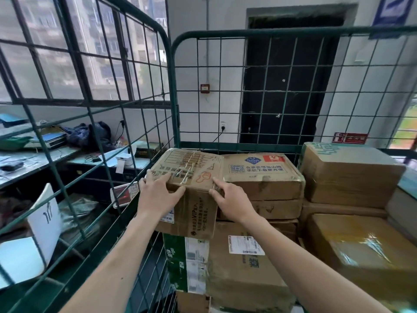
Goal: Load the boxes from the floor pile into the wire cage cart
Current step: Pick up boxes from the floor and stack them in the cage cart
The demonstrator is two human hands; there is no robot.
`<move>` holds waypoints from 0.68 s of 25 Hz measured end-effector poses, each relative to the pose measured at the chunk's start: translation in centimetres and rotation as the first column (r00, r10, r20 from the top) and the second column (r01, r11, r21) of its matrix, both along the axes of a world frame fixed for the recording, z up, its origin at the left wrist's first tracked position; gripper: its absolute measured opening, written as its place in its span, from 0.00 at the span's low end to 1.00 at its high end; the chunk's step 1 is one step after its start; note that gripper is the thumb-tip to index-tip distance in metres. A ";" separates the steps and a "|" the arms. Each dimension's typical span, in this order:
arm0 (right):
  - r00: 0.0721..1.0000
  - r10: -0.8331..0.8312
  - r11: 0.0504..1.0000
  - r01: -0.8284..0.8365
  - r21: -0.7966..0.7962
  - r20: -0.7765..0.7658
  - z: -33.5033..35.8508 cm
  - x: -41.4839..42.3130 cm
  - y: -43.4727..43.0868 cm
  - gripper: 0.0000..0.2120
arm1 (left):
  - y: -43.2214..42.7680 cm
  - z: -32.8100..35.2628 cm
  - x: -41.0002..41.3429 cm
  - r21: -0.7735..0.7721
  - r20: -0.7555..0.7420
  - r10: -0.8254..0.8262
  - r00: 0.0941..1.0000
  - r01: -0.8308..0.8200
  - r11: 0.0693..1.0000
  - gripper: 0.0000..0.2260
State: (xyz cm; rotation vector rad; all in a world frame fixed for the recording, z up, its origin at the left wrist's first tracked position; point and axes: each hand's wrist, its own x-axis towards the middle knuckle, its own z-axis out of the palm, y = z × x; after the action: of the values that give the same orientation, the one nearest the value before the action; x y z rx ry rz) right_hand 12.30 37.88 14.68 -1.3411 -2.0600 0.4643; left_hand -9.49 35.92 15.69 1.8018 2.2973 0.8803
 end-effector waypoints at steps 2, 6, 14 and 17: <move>0.999 -0.031 1.000 0.030 -0.009 -0.029 0.2 -0.2 1.1 0.24 | 0.0 0.0 1.1 -0.044 -0.044 0.028 0.999 -0.030 0.999 0.37; 0.994 -0.057 0.998 0.056 0.013 0.089 0.6 -0.7 2.9 0.25 | 1.0 -1.2 2.7 0.012 -0.080 0.042 0.996 -0.042 0.999 0.31; 0.941 -0.097 0.995 0.080 0.064 0.323 1.4 -2.2 8.0 0.25 | 6.9 -1.6 2.1 0.012 -0.123 -0.046 0.991 0.048 0.999 0.37; 0.932 -0.115 0.993 0.102 0.057 0.345 1.7 -2.6 9.9 0.25 | 9.1 -1.2 1.6 -0.011 -0.133 -0.051 0.990 0.050 0.999 0.37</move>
State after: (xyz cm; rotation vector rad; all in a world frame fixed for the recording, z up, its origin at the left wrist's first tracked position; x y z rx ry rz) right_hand 9.70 47.78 16.42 -1.5966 -2.2442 0.1431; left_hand -7.86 45.05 14.51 1.9629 2.3160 0.7641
